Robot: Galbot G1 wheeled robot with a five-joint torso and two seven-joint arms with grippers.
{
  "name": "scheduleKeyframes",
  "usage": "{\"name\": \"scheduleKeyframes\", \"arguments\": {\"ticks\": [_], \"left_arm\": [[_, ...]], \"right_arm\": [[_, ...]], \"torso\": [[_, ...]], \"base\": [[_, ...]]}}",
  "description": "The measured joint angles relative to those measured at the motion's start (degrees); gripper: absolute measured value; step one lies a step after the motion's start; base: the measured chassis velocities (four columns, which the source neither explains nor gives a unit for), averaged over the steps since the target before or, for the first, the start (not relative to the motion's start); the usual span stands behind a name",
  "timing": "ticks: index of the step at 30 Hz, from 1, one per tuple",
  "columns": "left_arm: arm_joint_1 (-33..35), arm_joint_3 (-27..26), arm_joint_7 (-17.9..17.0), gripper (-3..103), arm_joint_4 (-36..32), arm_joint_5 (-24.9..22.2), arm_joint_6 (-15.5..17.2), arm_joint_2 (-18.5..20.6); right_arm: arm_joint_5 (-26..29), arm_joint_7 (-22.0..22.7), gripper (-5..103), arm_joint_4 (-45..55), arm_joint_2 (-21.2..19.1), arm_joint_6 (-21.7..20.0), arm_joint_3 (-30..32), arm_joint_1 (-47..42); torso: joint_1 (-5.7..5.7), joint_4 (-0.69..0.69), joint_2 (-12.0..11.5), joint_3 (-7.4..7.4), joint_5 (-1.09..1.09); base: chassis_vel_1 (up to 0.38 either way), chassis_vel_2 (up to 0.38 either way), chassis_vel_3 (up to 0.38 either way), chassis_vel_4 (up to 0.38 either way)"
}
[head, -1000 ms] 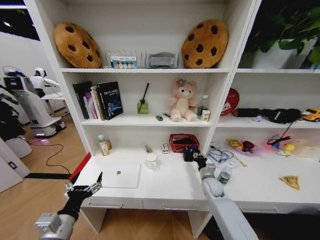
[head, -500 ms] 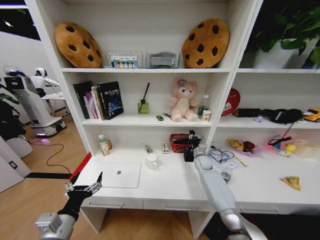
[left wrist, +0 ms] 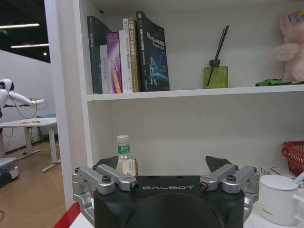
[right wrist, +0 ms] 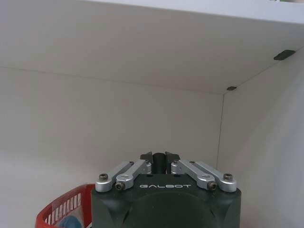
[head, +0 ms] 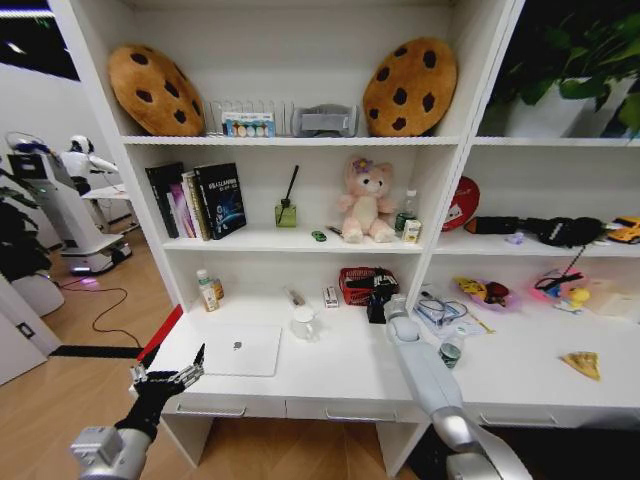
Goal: Organize the objects on the table.
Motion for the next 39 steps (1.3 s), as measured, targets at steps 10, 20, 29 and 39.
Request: {"name": "scheduleKeyframes", "arguments": {"ticks": [10, 20, 29, 39], "left_arm": [[0.00, 0.00, 0.00, 100, 0.00, 0.00, 0.00, 0.00], [0.00, 0.00, 0.00, 100, 0.00, 0.00, 0.00, 0.00], [0.00, 0.00, 0.00, 100, 0.00, 0.00, 0.00, 0.00], [0.00, 0.00, 0.00, 100, 0.00, 0.00, 0.00, 0.00]], "right_arm": [[-0.63, -0.14, 13, -0.37, -0.02, 0.60, 0.33, 0.06], [-0.58, 0.82, 12, 0.97, -0.34, -0.83, 0.46, -2.05], [-0.38, 1.87, 40, 4.46, -1.07, -1.82, 0.38, -3.25], [3.44, 6.58, 78, 24.69, -4.43, -8.99, -0.25, -13.13]], "torso": [[0.00, 0.00, 0.00, 0.00, 0.00], [0.00, -0.01, 0.00, 0.00, 0.00], [0.00, 0.00, 0.00, 0.00, 0.00], [0.00, 0.00, 0.01, -0.01, -0.01]], "base": [[0.000, 0.000, 0.000, 0.000], [0.000, 0.000, 0.000, 0.000], [0.000, 0.000, 0.000, 0.000], [0.000, 0.000, 0.000, 0.000]]}}
